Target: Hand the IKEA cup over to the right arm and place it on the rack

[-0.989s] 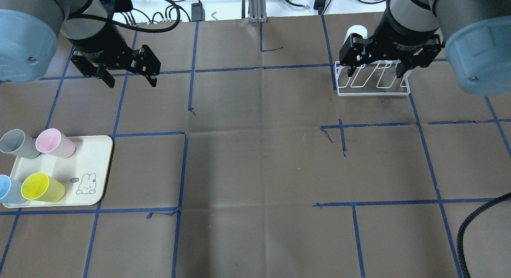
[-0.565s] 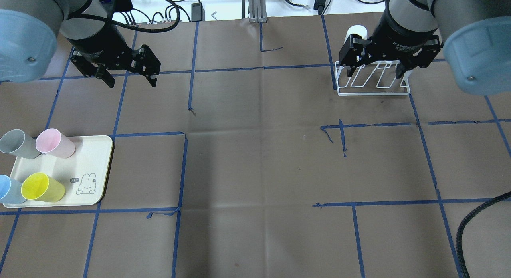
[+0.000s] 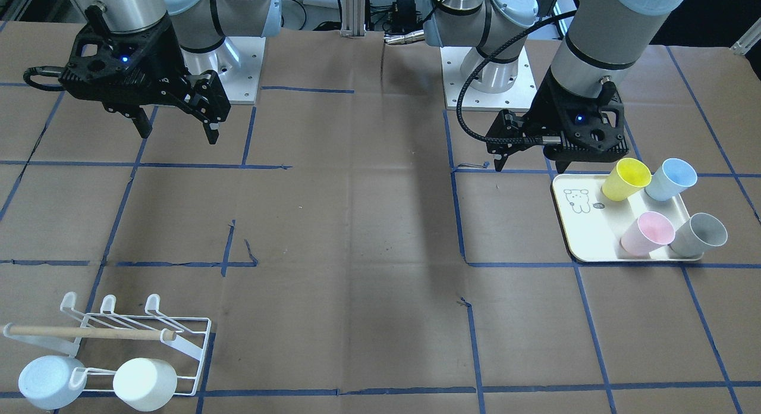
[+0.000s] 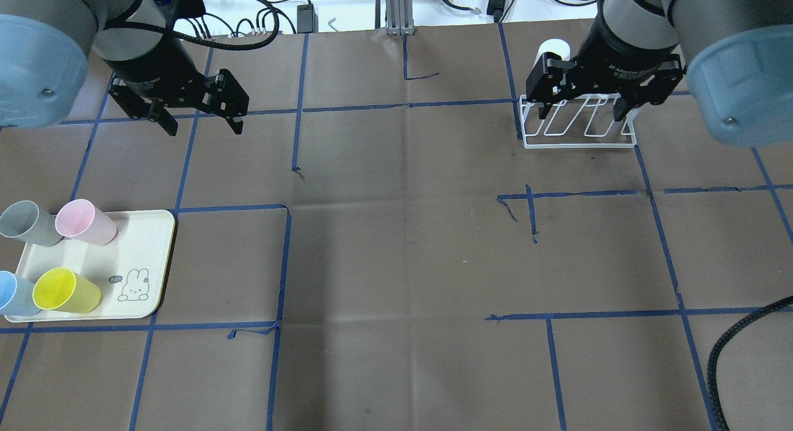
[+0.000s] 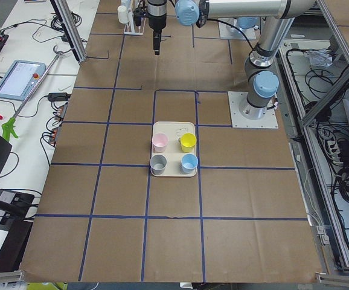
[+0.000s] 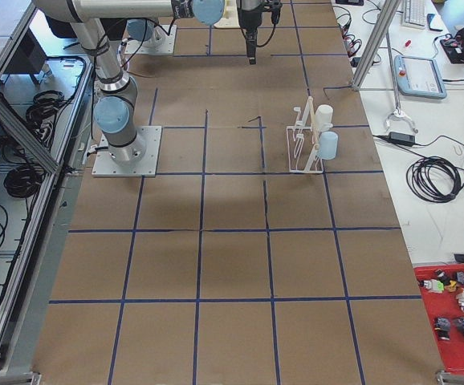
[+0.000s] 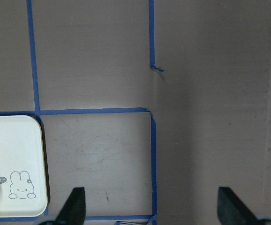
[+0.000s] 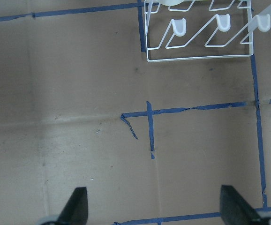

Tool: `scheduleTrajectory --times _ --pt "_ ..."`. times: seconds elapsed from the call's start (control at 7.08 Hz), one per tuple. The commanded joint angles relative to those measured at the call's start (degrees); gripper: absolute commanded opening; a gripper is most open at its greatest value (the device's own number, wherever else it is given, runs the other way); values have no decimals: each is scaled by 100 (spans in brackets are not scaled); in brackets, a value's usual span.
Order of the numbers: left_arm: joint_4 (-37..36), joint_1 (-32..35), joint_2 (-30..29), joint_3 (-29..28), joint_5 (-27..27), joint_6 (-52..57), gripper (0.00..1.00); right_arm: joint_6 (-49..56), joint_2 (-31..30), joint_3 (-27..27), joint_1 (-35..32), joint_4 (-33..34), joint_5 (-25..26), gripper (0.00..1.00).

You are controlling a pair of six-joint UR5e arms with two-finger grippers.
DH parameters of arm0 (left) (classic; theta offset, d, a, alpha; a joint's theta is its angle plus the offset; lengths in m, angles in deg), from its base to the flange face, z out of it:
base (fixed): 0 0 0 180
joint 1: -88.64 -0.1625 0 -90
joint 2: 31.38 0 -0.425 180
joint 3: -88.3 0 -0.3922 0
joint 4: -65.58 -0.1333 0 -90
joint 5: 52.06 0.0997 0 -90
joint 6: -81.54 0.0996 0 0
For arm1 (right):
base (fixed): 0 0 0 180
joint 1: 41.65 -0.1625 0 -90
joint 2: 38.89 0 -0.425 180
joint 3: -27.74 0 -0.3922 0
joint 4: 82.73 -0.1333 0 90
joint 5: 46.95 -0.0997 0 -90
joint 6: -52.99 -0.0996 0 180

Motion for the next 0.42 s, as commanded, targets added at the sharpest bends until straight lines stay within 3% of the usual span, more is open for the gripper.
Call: scheduleTrajectory --times 0.0,0.28 --pt "0 0 14 0 8 -1 99 6 9 7 0 10 -9 100" --pt "0 0 -4 -9 0 -1 99 6 9 16 0 10 -9 100"
